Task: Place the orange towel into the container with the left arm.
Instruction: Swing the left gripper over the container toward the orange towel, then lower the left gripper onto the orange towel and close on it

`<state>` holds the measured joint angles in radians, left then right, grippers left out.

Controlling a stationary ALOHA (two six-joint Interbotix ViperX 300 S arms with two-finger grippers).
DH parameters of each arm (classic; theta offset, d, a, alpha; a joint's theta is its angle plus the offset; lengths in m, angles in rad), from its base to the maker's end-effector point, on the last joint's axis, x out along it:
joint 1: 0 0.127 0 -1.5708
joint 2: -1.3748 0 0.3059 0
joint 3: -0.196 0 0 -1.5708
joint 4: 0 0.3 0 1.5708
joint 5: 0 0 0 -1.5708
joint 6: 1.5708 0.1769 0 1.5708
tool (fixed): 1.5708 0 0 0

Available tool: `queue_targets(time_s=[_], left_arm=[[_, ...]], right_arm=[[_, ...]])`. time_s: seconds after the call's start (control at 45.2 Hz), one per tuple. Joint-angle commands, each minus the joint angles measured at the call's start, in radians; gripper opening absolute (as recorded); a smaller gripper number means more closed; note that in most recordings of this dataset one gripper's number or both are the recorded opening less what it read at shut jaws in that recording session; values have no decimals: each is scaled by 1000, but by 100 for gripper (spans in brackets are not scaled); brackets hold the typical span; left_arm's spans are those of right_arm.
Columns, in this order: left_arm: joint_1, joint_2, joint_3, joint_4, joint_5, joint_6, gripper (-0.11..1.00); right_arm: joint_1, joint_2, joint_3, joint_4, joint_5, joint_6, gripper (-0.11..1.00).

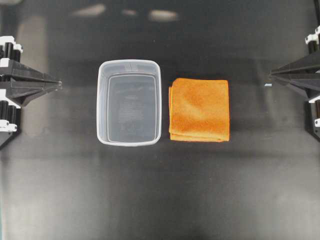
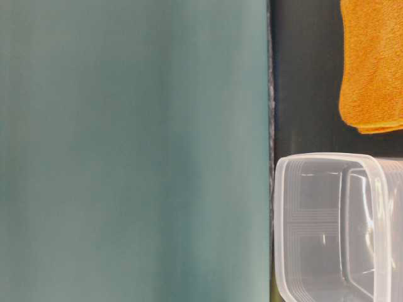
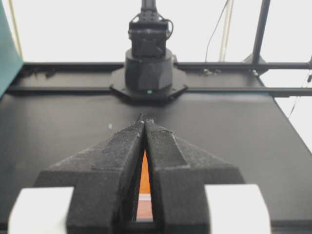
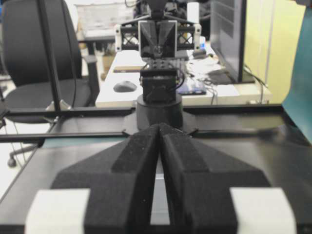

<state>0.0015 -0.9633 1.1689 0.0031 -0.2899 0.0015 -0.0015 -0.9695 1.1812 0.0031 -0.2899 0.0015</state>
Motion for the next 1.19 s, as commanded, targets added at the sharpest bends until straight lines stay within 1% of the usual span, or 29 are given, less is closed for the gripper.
queue_targets(time_s=[0.0,0.022,0.089,0.177,0.31,0.465,0.509,0.575,0.642,0.73,0.797,0.819,0.863,0.929,0.996,1.018,1.084,1.129,1.173], left_arm=[[0,67,-104,38,100,-41,6],[2,83,-123,40,130,-48,6],[5,152,-193,40,224,-58,0],[3,230,-265,40,298,-54,0],[5,344,-376,40,408,-51,0],[5,485,-520,40,594,-46,0],[8,522,-560,40,638,-48,0],[11,584,-623,41,701,-46,0],[11,649,-690,40,758,-44,0],[15,723,-781,41,824,-44,1],[20,779,-850,41,882,-43,3],[21,792,-868,43,897,-43,5],[23,825,-907,43,931,-35,12],[20,876,-963,43,973,-18,27],[15,939,-1028,43,1014,12,46],[15,957,-1049,43,1023,20,54],[12,1025,-1114,43,1066,44,73],[11,1072,-1157,43,1101,51,82],[11,1111,-1189,41,1131,57,88]], right_arm=[[2,5,-17,8,-2,9,1],[3,5,-17,11,2,9,1],[3,-5,-18,17,44,21,1],[-3,-26,-20,17,112,32,1],[-6,-63,-25,15,161,26,1],[-21,-95,-29,15,262,21,1],[-25,-101,-28,15,290,21,3],[-26,-109,-26,17,321,20,14],[-29,-114,-29,15,341,20,32],[-29,-118,-28,14,350,14,62],[-26,-121,-26,14,350,9,77],[-26,-123,-26,14,350,6,80],[-26,-126,-26,14,348,3,81],[-26,-135,-26,14,347,-2,79],[-26,-152,-28,14,344,-3,77],[-26,-158,-28,14,344,-3,78],[-26,-186,-29,14,344,-3,78],[-26,-206,-29,12,348,-3,78],[-28,-222,-34,14,350,-3,78]])
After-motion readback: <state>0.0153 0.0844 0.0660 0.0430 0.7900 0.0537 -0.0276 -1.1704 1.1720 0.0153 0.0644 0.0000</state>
